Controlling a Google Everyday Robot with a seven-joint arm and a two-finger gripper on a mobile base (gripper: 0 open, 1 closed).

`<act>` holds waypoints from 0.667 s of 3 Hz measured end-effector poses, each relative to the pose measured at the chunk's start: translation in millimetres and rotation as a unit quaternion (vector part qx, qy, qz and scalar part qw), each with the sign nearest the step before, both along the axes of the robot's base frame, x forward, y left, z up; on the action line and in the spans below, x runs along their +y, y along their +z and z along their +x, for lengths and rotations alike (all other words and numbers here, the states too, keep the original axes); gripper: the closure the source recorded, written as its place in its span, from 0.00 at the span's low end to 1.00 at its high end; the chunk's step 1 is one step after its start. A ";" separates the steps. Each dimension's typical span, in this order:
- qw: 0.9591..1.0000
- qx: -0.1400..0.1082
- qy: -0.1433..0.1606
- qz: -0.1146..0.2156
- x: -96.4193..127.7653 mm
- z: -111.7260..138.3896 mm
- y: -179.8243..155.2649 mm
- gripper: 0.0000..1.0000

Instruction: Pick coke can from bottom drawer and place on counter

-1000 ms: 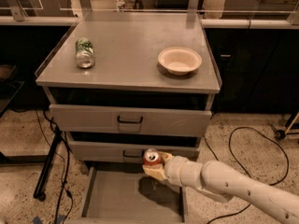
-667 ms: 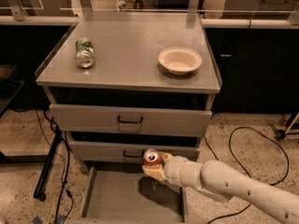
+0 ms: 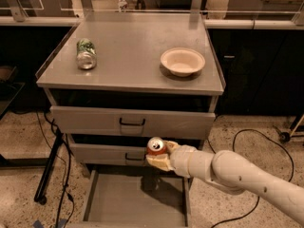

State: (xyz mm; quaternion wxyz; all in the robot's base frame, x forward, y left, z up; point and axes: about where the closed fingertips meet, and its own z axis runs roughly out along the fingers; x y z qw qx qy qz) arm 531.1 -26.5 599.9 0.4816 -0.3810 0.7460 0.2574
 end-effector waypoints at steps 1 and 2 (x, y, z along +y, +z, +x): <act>0.999 -0.038 0.012 -0.008 -2.2 -1.3 62.3 1.00; 0.999 -0.038 0.014 -0.010 -0.2 -2.1 63.2 1.00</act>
Offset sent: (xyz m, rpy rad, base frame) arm -0.0010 -0.0018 0.0515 -0.0139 -0.0620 0.0194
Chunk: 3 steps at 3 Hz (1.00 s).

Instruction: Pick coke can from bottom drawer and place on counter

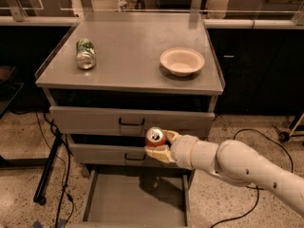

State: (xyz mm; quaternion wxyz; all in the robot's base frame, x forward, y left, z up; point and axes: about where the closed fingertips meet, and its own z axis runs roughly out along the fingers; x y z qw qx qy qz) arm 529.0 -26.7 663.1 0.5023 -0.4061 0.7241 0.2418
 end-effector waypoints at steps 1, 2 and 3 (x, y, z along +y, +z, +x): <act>1.000 -0.002 0.002 0.001 0.8 0.0 2.6 1.00; 0.999 -0.033 0.036 0.013 14.8 -0.4 52.4 1.00; 0.995 -0.079 0.067 0.009 25.8 -3.1 111.1 1.00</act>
Offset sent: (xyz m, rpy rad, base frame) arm -0.0021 0.0315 0.1285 0.0650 -0.1621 0.1709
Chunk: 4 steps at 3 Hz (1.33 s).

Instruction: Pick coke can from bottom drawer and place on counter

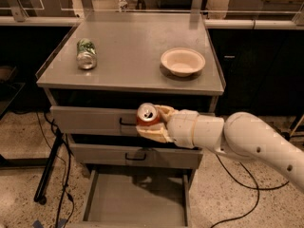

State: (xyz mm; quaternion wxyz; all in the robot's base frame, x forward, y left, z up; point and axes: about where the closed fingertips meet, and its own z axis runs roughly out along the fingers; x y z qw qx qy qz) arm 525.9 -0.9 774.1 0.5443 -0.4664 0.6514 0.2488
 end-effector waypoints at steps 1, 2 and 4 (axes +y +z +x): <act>1.000 -0.002 0.004 0.000 1.7 -0.5 4.1 1.00; 1.000 -0.020 0.005 0.007 2.8 6.3 25.8 1.00; 0.994 -0.096 0.035 0.026 13.8 22.4 118.6 1.00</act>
Offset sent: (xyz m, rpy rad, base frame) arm 0.0197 0.0003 0.0663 0.0406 -0.1078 0.0051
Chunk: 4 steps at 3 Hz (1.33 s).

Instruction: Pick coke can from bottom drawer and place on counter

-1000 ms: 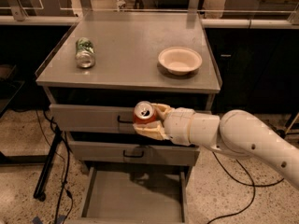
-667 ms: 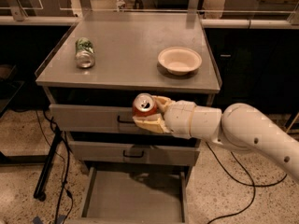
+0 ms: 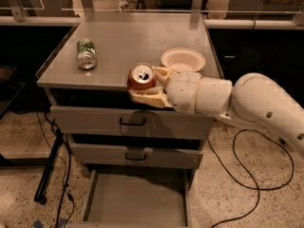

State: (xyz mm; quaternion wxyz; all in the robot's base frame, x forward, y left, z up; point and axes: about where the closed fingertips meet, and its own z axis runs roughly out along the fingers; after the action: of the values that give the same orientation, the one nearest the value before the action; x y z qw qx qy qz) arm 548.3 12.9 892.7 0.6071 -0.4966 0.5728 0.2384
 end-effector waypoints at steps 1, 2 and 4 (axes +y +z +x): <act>1.000 0.002 -0.001 0.004 0.5 5.5 -0.3 1.00; 1.000 0.006 0.008 0.003 4.9 28.7 8.7 1.00; 0.999 0.022 0.035 0.005 37.0 99.0 26.4 1.00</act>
Offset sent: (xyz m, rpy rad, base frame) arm 0.0780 0.0111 0.0426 0.0274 -0.0035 0.0363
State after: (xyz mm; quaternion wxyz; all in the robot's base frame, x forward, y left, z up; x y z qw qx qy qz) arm 647.3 49.9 919.1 0.5876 -0.5082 0.5672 0.2734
